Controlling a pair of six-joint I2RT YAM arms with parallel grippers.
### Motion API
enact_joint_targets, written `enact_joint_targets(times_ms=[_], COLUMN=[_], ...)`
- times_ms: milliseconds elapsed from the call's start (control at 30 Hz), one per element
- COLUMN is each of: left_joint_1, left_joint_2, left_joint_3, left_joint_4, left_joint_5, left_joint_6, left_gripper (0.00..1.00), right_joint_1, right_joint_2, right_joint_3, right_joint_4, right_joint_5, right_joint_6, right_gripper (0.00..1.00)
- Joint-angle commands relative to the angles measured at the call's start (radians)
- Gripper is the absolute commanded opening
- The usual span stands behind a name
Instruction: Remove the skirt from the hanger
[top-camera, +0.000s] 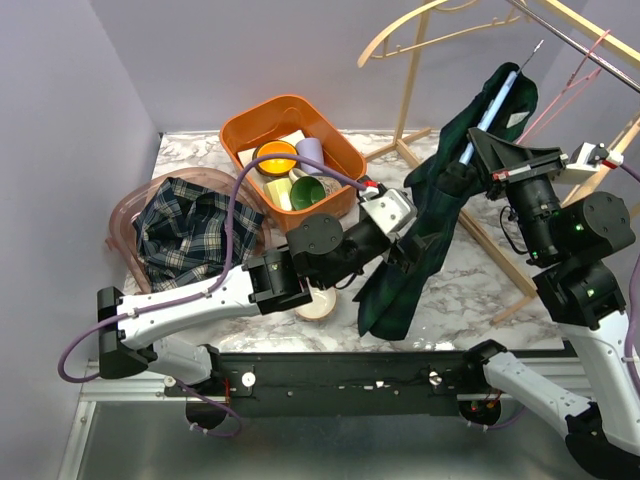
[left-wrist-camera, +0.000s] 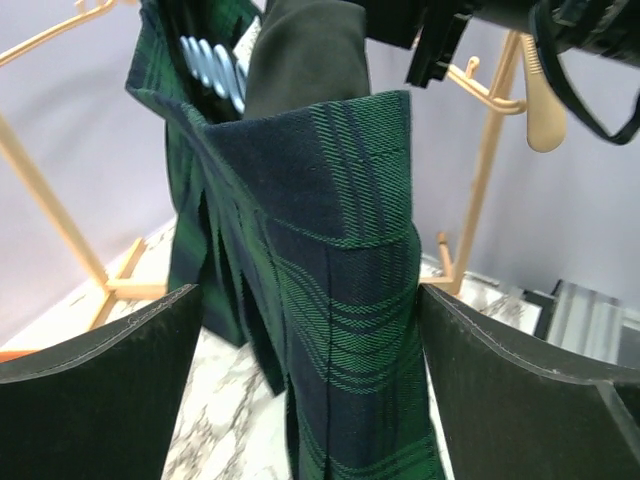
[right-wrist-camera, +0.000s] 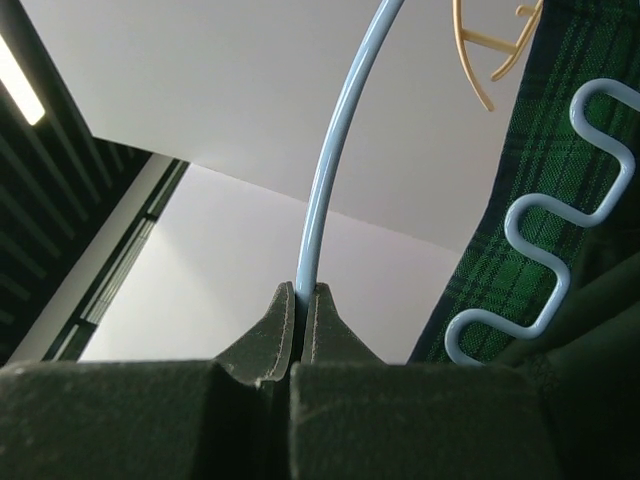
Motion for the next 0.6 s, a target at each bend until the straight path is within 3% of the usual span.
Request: enact_joint_targets(times_ms=[0, 200, 267, 300, 333, 400, 433, 567], left_joint_1=[-0.017, -0.017, -0.017, -0.017, -0.015, -0.015, -0.017, -0.017], left_joint_2=[0.015, 0.049, 0.063, 0.069, 0.074, 0.071, 0.052, -0.044], left_joint_3=[0.021, -0.017, -0.028, -0.032, -0.032, -0.043, -0.051, -0.152], left_joint_4=[0.071, 0.120, 0.134, 0.143, 0.142, 0.120, 0.111, 0.117], left_joint_5=[-0.003, 0.003, 0.033, 0.044, 0.053, 0.066, 0.063, -0.038], left_joint_6=[-0.008, 0.021, 0.029, 0.036, 0.033, 0.033, 0.041, 0.058], left_gripper=[0.99, 0.98, 0.89, 0.80, 0.57, 0.31, 0.00, 0.00], right_joint_1=[0.004, 0.004, 0.004, 0.004, 0.004, 0.003, 0.004, 0.004], right_joint_2=[-0.028, -0.035, -0.035, -0.035, -0.035, -0.033, -0.032, -0.039], right_joint_3=[0.017, 0.001, 0.001, 0.001, 0.002, 0.016, 0.025, 0.060], right_joint_4=[0.154, 0.167, 0.171, 0.171, 0.174, 0.176, 0.167, 0.135], right_joint_5=[0.001, -0.017, -0.028, -0.031, -0.037, -0.037, -0.033, -0.014], right_joint_6=[0.026, 0.058, 0.061, 0.063, 0.063, 0.040, 0.028, 0.011], right_gripper=[0.01, 0.01, 0.01, 0.01, 0.01, 0.01, 0.01, 0.01])
